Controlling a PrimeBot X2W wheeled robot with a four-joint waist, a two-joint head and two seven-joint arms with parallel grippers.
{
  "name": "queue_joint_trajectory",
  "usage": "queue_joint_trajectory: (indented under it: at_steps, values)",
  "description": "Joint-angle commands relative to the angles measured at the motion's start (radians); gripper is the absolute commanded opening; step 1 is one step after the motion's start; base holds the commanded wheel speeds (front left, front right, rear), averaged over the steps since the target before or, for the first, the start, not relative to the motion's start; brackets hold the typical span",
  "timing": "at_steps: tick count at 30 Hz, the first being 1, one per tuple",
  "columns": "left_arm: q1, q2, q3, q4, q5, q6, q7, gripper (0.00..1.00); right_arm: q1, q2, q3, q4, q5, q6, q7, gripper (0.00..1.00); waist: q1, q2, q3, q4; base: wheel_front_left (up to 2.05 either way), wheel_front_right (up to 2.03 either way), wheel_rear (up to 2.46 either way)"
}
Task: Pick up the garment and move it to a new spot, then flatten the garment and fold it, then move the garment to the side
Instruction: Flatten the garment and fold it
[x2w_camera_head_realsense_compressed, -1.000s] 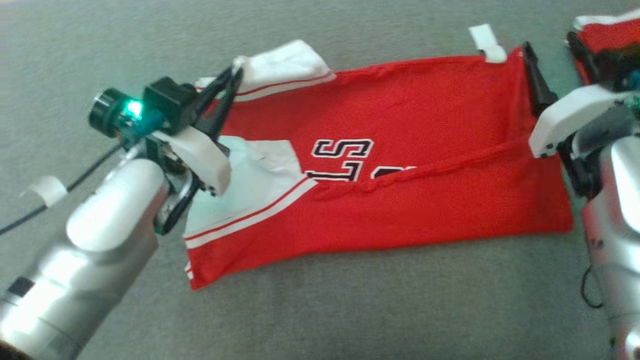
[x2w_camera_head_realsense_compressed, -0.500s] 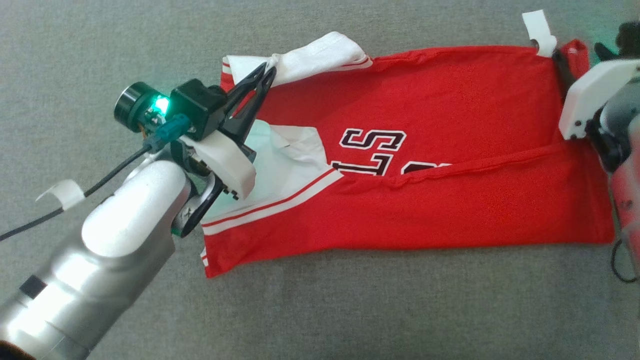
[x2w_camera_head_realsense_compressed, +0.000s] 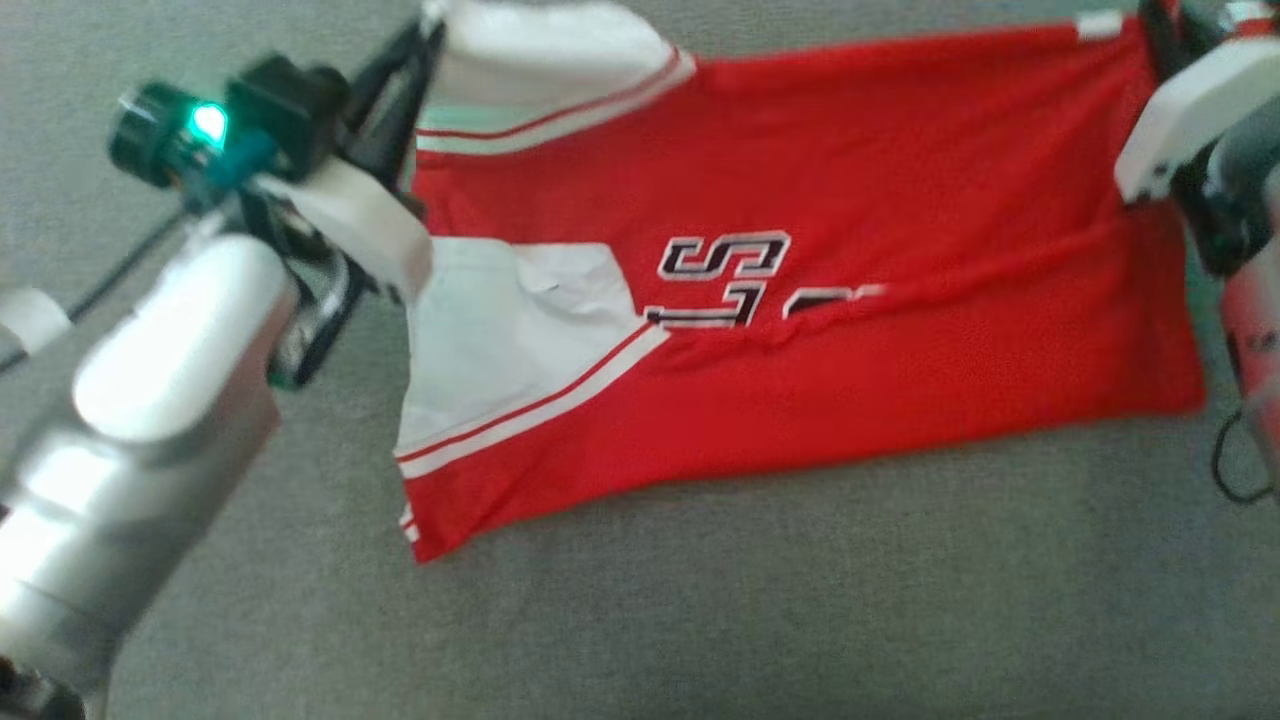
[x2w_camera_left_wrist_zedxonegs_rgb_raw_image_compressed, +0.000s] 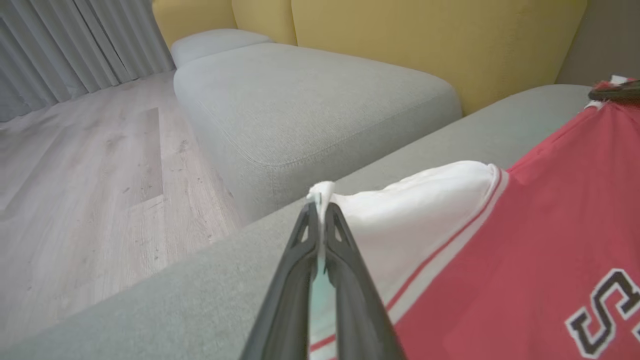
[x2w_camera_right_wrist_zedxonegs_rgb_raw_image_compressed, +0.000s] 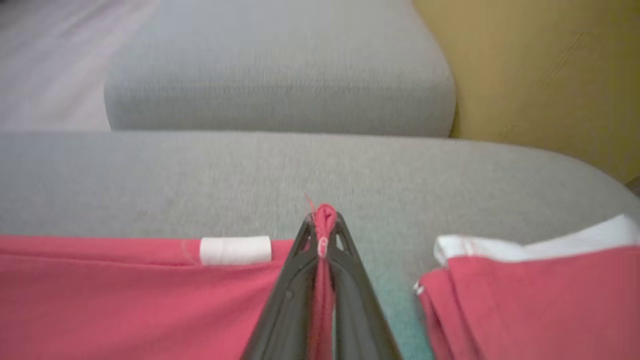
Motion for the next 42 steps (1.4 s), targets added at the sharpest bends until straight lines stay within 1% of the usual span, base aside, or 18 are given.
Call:
queue_joint_trajectory:
  at_steps: [1,6,10,14,18,24,29,32,35,36,37,42]
  values:
    - [-0.068,0.046,0.054,-0.014,0.002,0.007,-0.008,0.00,-0.037,-0.002,0.012,-0.039,0.015,-0.001,-0.019,0.00,0.0000,0.0000,0.003,-0.007,0.00,0.00,0.00]
    - [-0.174,0.047,0.073,0.060,0.030,0.006,-0.036,0.00,-0.090,0.003,0.033,-0.083,0.141,-0.001,-0.087,0.00,0.0000,0.0000,0.021,-0.024,0.00,0.00,0.00]
    - [-0.261,0.030,0.074,0.135,0.065,-0.001,-0.082,0.00,-0.119,0.004,0.067,-0.121,0.239,-0.001,-0.128,0.00,0.0000,0.0000,0.035,-0.031,0.00,0.00,0.00]
    - [-0.329,0.006,0.069,0.217,0.094,-0.005,-0.133,0.00,-0.137,-0.013,0.108,-0.148,0.307,-0.001,-0.182,0.00,0.0000,0.0000,0.042,-0.033,0.00,0.00,0.00]
    - [-0.345,-0.026,0.055,0.288,0.099,-0.023,-0.170,0.00,-0.132,-0.030,0.157,-0.158,0.367,-0.001,-0.216,0.00,0.0000,0.0000,0.037,-0.029,0.00,0.00,0.00]
    - [-0.297,-0.054,0.030,0.346,0.091,-0.057,-0.202,0.00,-0.094,-0.079,0.227,-0.158,0.460,-0.001,-0.215,0.00,0.0000,0.0000,0.016,-0.010,0.00,0.00,0.00]
    - [-0.232,-0.063,0.009,0.348,0.072,-0.090,-0.209,0.00,-0.044,-0.141,0.286,-0.173,0.536,-0.001,-0.183,0.00,0.0000,0.0000,-0.015,0.018,0.00,0.00,0.00]
    - [-0.187,-0.062,-0.010,0.330,0.056,-0.113,-0.193,0.00,-0.004,-0.184,0.328,-0.191,0.575,-0.001,-0.160,0.00,0.0000,0.0000,-0.037,0.034,0.00,0.00,0.00]
    - [-0.141,-0.049,-0.028,0.290,0.035,-0.129,-0.158,0.00,0.037,-0.230,0.370,-0.222,0.616,-0.001,-0.140,0.00,0.0000,0.0000,-0.055,0.047,0.00,0.00,0.00]
    - [-0.141,-0.049,-0.028,0.290,0.035,-0.129,-0.158,0.00,0.037,-0.230,0.370,-0.222,0.616,-0.001,-0.140,0.00,0.0000,0.0000,-0.055,0.047,0.00,0.00,0.00]
    - [-0.124,-0.043,-0.031,0.272,0.024,-0.134,-0.143,0.00,0.050,-0.244,0.384,-0.233,0.631,-0.001,-0.132,0.00,0.0000,0.0000,-0.061,0.051,0.00,0.00,0.00]
    - [-0.041,0.000,-0.060,0.168,-0.019,-0.144,-0.045,0.00,0.110,-0.317,0.460,-0.266,0.681,-0.001,-0.084,0.00,0.0000,0.0000,-0.090,0.070,0.00,0.00,0.00]
